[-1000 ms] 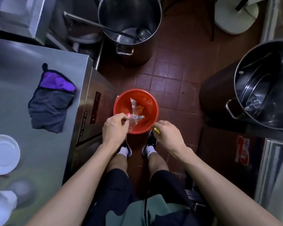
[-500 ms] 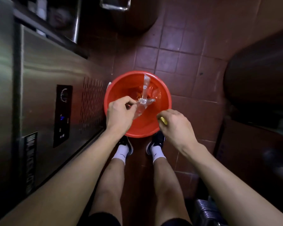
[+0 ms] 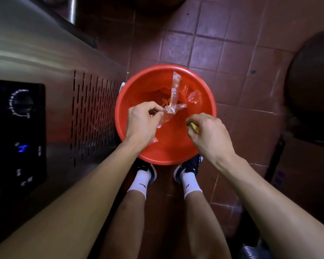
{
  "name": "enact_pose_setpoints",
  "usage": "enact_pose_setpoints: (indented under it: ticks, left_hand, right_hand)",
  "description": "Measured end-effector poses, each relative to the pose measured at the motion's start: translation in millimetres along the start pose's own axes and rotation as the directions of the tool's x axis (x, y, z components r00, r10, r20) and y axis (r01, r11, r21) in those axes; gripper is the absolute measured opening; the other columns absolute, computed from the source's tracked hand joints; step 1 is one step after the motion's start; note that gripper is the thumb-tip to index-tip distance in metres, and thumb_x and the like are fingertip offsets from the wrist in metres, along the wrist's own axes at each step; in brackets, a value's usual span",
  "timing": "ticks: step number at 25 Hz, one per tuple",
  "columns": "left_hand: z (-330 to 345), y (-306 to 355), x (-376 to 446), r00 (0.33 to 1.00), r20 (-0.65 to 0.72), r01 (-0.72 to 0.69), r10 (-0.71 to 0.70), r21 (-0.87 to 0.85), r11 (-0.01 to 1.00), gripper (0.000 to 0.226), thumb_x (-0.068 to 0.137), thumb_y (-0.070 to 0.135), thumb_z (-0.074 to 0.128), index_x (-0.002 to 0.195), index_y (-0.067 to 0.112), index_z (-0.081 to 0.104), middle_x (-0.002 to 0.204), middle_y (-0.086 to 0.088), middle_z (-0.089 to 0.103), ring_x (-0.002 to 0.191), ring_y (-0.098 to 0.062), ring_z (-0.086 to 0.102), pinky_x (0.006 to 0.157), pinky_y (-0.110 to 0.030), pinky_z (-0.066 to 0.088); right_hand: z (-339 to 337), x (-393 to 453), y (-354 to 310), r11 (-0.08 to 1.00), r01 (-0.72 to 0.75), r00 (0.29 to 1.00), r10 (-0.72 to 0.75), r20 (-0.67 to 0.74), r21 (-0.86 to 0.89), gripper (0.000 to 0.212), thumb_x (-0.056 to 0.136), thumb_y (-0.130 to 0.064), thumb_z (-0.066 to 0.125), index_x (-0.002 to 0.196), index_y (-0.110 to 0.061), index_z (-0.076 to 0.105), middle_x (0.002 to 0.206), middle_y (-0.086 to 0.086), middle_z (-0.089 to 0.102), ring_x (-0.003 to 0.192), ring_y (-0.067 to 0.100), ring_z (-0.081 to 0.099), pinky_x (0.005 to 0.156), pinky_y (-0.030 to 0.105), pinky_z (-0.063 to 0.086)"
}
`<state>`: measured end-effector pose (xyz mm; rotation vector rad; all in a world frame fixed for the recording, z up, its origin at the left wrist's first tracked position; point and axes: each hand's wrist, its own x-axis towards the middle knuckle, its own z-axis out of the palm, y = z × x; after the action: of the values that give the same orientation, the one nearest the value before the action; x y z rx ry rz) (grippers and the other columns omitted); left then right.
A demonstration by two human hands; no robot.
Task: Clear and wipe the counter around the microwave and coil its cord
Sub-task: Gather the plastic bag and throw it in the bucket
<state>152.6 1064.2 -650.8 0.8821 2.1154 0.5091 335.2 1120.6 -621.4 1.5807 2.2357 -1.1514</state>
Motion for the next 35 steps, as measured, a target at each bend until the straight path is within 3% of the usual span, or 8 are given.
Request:
enact_pose_setpoints:
  ticks: [4, 6, 8, 15, 20, 27, 35]
  left_hand:
    - [8, -27, 9, 0.994, 0.088, -0.079, 0.063, 0.197, 0.977, 0.009, 0.085, 0.022, 0.073, 0.086, 0.031, 0.074, 0.091, 0.016, 0.07, 0.088, -0.005, 0.063, 0.077, -0.02, 0.049]
    - [10, -38, 11, 0.988, 0.128, -0.122, 0.081, 0.354, 0.927, 0.007, 0.087, 0.026, 0.07, 0.086, 0.033, 0.071, 0.096, 0.015, 0.07, 0.094, -0.01, 0.062, 0.087, -0.031, 0.04]
    - [9, -45, 15, 0.99, 0.122, -0.12, 0.073, 0.436, 0.892, 0.007, 0.088, 0.03, 0.066, 0.084, 0.035, 0.068, 0.094, 0.014, 0.071, 0.093, -0.013, 0.063, 0.087, -0.031, 0.03]
    - [10, -59, 21, 0.993, 0.108, -0.081, 0.036, 0.442, 0.893, 0.005, 0.089, 0.031, 0.063, 0.088, 0.031, 0.068, 0.087, 0.011, 0.071, 0.089, -0.017, 0.063, 0.09, -0.033, 0.031]
    - [6, -62, 26, 0.996, 0.006, -0.085, 0.091, 0.428, 0.9, 0.007, 0.089, 0.027, 0.064, 0.088, 0.031, 0.07, 0.086, 0.01, 0.07, 0.084, -0.016, 0.062, 0.09, -0.034, 0.035]
    - [15, -65, 23, 0.986, 0.162, -0.118, 0.035, 0.537, 0.836, 0.016, 0.093, 0.029, 0.059, 0.105, 0.032, 0.069, 0.105, 0.004, 0.071, 0.107, -0.022, 0.057, 0.095, -0.038, 0.031]
    - [21, -77, 0, 0.971, 0.198, -0.225, 0.134, 0.565, 0.794, 0.014, 0.092, 0.032, 0.058, 0.102, 0.029, 0.067, 0.103, 0.006, 0.069, 0.103, -0.02, 0.052, 0.088, -0.037, 0.024]
  right_hand:
    - [18, 9, 5, 1.0, 0.019, 1.0, -0.019, -0.009, 0.002, 0.016, 0.092, -0.021, 0.06, 0.105, -0.022, 0.069, 0.103, -0.002, 0.066, 0.098, 0.024, 0.062, 0.078, 0.042, 0.054]
    - [29, 13, 6, 0.999, 0.033, 0.999, -0.033, 0.003, -0.015, 0.017, 0.092, -0.02, 0.06, 0.106, -0.022, 0.069, 0.105, -0.002, 0.067, 0.099, 0.023, 0.062, 0.078, 0.041, 0.054]
    - [38, 17, 6, 0.999, 0.032, 0.999, -0.031, 0.014, -0.021, 0.018, 0.093, -0.019, 0.059, 0.107, -0.021, 0.07, 0.107, -0.001, 0.067, 0.1, 0.024, 0.062, 0.079, 0.04, 0.054]
    - [57, 30, 0, 0.998, 0.035, 0.998, -0.032, 0.062, -0.053, 0.019, 0.093, -0.02, 0.058, 0.108, -0.021, 0.069, 0.11, 0.0, 0.067, 0.101, 0.026, 0.062, 0.079, 0.042, 0.054]
    - [59, 39, -4, 0.999, 0.021, 0.999, -0.018, 0.05, -0.042, 0.019, 0.092, -0.02, 0.057, 0.107, -0.02, 0.07, 0.11, 0.002, 0.067, 0.1, 0.027, 0.063, 0.08, 0.044, 0.054]
    - [65, 40, -3, 0.999, 0.013, 0.998, -0.01, 0.07, -0.048, 0.019, 0.092, -0.02, 0.057, 0.106, -0.021, 0.069, 0.11, 0.002, 0.067, 0.098, 0.027, 0.063, 0.078, 0.043, 0.055]
    - [82, 45, 2, 0.998, -0.054, 0.997, 0.052, 0.057, 0.022, 0.019, 0.091, -0.02, 0.059, 0.106, -0.019, 0.069, 0.107, 0.005, 0.068, 0.096, 0.028, 0.064, 0.081, 0.042, 0.054]
